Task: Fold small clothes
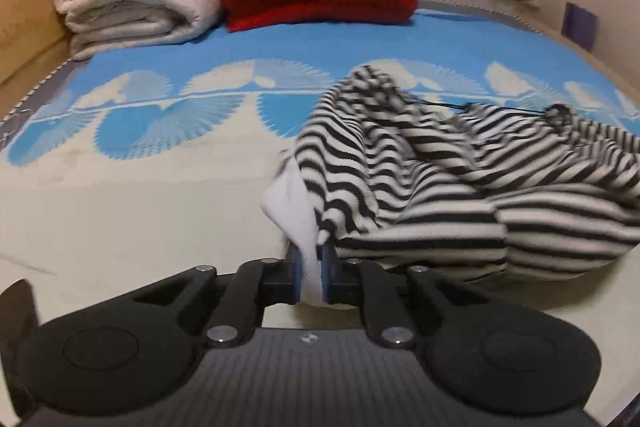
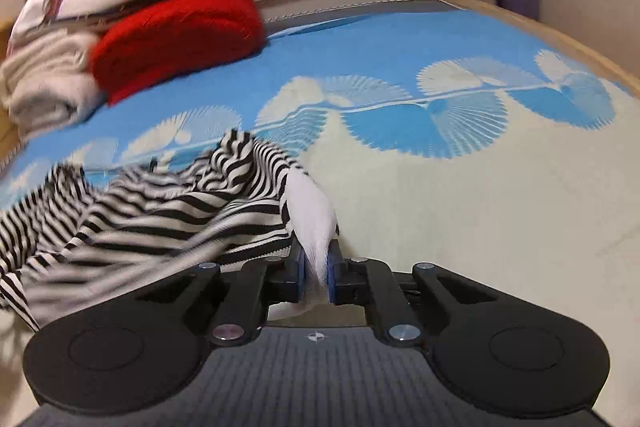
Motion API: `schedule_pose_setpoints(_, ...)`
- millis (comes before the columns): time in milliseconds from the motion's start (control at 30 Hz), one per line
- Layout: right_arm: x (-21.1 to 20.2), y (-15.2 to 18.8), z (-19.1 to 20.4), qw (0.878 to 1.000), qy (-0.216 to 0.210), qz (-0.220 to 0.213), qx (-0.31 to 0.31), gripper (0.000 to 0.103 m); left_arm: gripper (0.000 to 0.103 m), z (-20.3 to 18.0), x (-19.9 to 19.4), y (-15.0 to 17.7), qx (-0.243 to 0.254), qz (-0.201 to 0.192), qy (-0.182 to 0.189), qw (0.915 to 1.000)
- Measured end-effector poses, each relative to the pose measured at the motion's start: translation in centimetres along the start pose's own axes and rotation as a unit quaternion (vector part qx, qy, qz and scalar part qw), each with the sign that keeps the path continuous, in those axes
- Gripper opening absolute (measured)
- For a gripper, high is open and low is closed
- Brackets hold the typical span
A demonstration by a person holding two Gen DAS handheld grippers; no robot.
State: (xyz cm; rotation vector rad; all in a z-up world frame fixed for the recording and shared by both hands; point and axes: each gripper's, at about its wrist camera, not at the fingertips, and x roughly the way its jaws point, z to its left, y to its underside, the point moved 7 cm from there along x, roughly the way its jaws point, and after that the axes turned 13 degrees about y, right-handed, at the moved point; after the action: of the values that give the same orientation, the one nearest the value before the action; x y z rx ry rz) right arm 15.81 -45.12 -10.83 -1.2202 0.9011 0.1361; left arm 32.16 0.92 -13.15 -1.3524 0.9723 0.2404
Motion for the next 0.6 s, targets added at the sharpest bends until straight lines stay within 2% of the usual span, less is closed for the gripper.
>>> schedule_pose_setpoints(67,0.1,0.1,-1.0,1.000,0.008,0.008,0.011,0.010,0.008,0.5,0.7,0.5,0.006,0.018,-0.011,0.9998)
schedule_pose_setpoints(133,1.3,0.9,-1.2,0.999,0.019,0.035,0.004,0.010,0.005,0.9,1.8,1.3,0.017,0.043,-0.030,0.9985)
schedule_pose_setpoints(167,2.0,1.4,-1.2,0.998,0.026,0.054,-0.002,0.010,0.000,1.1,2.1,1.5,0.025,0.052,-0.053,0.9970)
schedule_pose_setpoints(200,2.3,1.7,-1.2,0.998,0.031,0.063,-0.006,0.010,0.000,1.8,2.3,1.7,0.046,0.058,-0.102,0.9920)
schedule_pose_setpoints(233,2.4,1.7,-1.2,0.997,0.036,0.062,-0.007,0.010,0.000,2.6,2.3,2.0,0.055,0.064,-0.129,0.9881)
schedule_pose_setpoints(267,2.0,1.4,-1.3,0.998,0.039,0.056,-0.008,0.010,0.000,3.4,1.9,2.0,0.041,0.063,-0.127,0.9891)
schedule_pose_setpoints(367,1.2,0.8,-2.0,0.999,0.034,0.041,0.002,0.010,0.000,4.2,-0.1,1.5,0.008,0.023,-0.076,0.9968)
schedule_pose_setpoints(433,1.4,1.3,-2.3,0.998,0.033,0.048,0.002,0.010,0.003,3.9,-0.8,1.8,-0.030,0.014,0.001,0.9995)
schedule_pose_setpoints(467,1.5,1.6,-2.2,0.998,0.033,0.053,0.000,0.010,0.006,3.6,-0.9,1.6,-0.038,0.011,0.019,0.9990)
schedule_pose_setpoints(500,1.6,1.9,-2.0,0.998,0.035,0.057,-0.006,0.010,0.021,2.9,-0.8,1.7,-0.031,0.012,0.038,0.9987)
schedule_pose_setpoints(533,1.6,1.9,-1.8,0.998,0.038,0.055,-0.012,0.011,0.047,2.1,-0.6,1.9,-0.019,0.016,0.047,0.9986)
schedule_pose_setpoints(567,1.5,1.9,-1.6,0.998,0.040,0.053,-0.014,0.011,0.060,1.3,-0.2,2.1,-0.004,0.021,0.054,0.9983)
schedule_pose_setpoints(600,1.5,1.9,-1.6,0.998,0.039,0.053,-0.013,0.011,0.084,0.1,0.4,2.4,0.017,0.033,0.060,0.9975)
